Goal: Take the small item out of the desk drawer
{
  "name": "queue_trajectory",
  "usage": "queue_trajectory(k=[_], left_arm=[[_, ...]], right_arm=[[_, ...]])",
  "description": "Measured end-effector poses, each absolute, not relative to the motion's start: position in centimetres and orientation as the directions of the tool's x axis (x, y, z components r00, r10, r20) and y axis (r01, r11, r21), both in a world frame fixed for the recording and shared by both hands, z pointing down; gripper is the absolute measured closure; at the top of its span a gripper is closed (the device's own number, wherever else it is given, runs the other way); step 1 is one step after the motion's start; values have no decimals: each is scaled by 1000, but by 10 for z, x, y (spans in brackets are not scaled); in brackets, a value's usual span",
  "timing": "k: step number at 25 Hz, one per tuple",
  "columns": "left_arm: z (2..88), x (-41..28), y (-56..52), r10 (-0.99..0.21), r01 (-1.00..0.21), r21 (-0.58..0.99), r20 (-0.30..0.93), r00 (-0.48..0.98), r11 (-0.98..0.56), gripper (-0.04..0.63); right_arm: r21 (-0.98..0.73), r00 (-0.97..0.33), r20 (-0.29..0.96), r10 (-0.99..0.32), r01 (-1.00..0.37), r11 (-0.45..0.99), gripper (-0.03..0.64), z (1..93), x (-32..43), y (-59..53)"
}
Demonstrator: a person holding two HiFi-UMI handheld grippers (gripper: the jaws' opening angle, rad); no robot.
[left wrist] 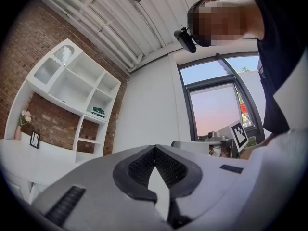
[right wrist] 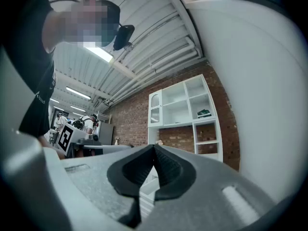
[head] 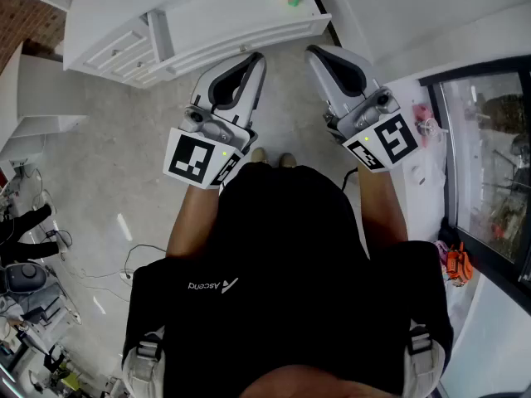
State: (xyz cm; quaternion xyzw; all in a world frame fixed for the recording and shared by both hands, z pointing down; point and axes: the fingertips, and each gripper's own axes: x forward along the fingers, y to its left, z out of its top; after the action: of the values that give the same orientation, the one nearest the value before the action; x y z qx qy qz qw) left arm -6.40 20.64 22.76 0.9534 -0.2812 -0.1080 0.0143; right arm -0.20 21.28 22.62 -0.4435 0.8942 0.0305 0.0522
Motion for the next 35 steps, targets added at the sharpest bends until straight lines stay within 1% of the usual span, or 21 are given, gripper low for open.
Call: queue_trajectory(k=[8,18,27,35], left_arm=[[231,-89,184,-526,-520,87,-199,827,-850,597],[246,-106,146,-506,-493,113,-195,840,-863,597],[259,-93,94,-528,-517,110,-167,832,-849,597],[268,-62,29,-572,-564,92,-145,808,-820,597]], right_arm=[[-11,-570,-122,-812,-817,576,615,230,-19,191],[-12,-509,-70,-858,-859,511,615,246,-14,161],[-3,-524,-53,-850,-851,525,615,260,3,110],[74,-557,-12,-831,-829,554,615,279,34,45]])
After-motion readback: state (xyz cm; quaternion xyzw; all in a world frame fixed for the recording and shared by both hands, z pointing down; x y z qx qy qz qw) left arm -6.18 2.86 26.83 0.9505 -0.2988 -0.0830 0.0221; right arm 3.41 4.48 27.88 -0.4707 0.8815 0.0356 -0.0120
